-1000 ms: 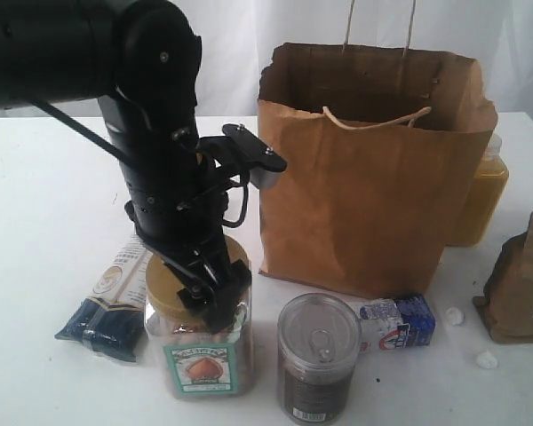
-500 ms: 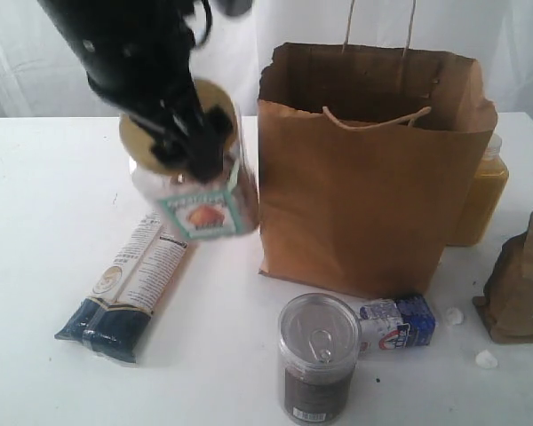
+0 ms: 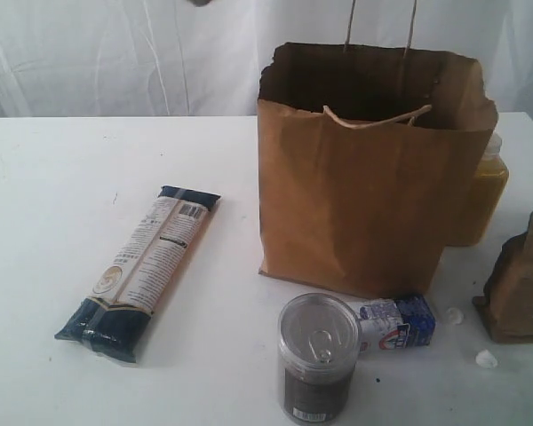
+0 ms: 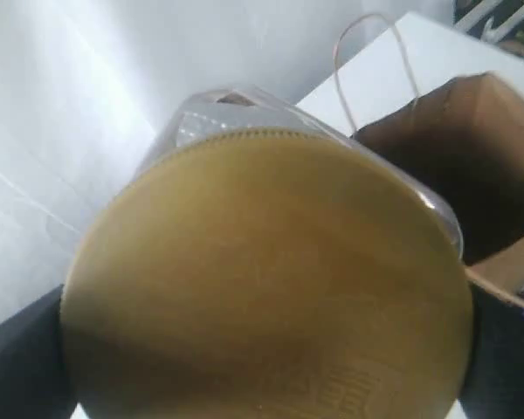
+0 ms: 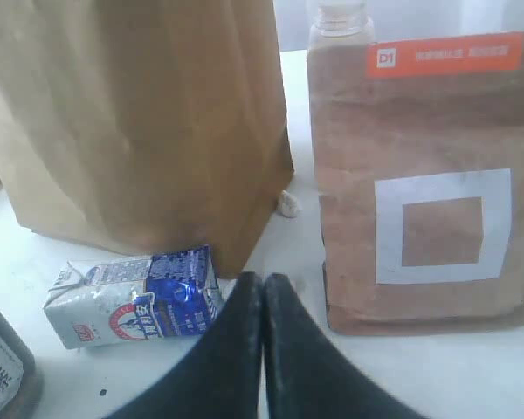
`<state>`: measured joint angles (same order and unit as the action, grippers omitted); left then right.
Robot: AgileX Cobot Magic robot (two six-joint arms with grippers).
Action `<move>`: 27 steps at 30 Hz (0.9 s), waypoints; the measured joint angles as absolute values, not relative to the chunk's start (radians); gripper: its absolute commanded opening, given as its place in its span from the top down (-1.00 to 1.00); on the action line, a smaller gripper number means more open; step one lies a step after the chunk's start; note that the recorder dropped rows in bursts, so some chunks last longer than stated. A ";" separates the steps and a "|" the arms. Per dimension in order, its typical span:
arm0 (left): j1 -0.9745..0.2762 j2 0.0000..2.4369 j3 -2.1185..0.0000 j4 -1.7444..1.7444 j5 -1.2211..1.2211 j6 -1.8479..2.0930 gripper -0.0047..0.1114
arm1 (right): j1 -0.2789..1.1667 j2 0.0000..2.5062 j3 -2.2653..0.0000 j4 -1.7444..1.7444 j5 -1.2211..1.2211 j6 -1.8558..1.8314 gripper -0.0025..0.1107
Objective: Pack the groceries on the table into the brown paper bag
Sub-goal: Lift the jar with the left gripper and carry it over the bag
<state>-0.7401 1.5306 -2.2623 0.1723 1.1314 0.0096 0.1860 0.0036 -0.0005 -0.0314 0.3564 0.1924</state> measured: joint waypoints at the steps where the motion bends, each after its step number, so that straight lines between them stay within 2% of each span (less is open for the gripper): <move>1: -0.738 1.533 -2.276 0.148 1.131 0.013 0.92 | 0.186 0.004 -0.001 -0.031 0.356 0.192 0.96; 11: -0.745 1.667 -2.309 -0.051 1.129 0.079 0.92 | 0.186 0.004 -0.001 -0.031 0.356 0.192 0.96; 27: -0.765 1.800 -2.309 -0.151 1.088 0.194 0.92 | 0.186 0.004 -0.001 -0.031 0.356 0.192 0.96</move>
<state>-0.7645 1.7998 -2.3089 -0.1511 1.0882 0.1941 0.1860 0.0036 -0.0005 -0.0314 0.3564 0.1924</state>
